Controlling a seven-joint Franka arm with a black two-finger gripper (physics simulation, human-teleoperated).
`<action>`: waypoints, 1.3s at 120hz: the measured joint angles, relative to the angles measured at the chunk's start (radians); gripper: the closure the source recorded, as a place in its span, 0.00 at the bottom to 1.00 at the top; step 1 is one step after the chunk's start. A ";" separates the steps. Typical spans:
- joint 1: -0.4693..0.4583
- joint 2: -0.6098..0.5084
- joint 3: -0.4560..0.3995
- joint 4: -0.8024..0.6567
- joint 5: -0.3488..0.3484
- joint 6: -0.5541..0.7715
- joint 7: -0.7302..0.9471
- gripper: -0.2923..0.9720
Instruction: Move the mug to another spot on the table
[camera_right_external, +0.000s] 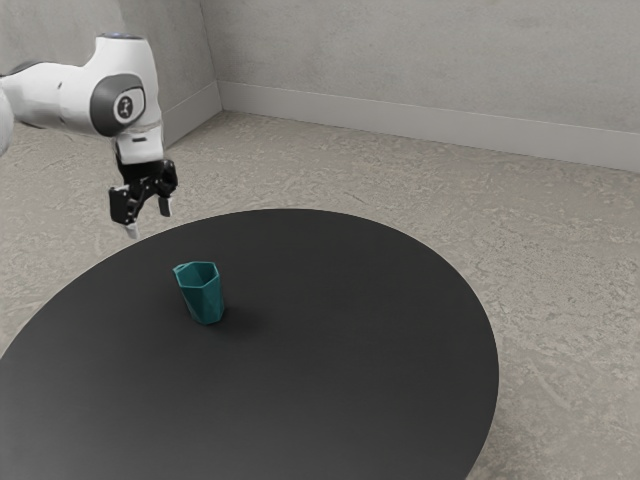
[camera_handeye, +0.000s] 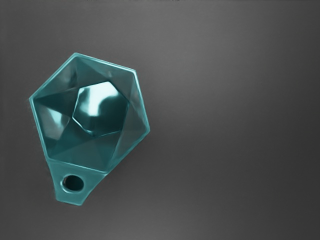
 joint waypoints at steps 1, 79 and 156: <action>0.001 0.006 0.000 0.000 -0.003 0.006 0.005 0.23; 0.029 0.215 -0.004 -0.040 -0.089 0.284 0.231 0.23; 0.038 0.294 -0.004 -0.038 -0.171 0.407 0.309 0.55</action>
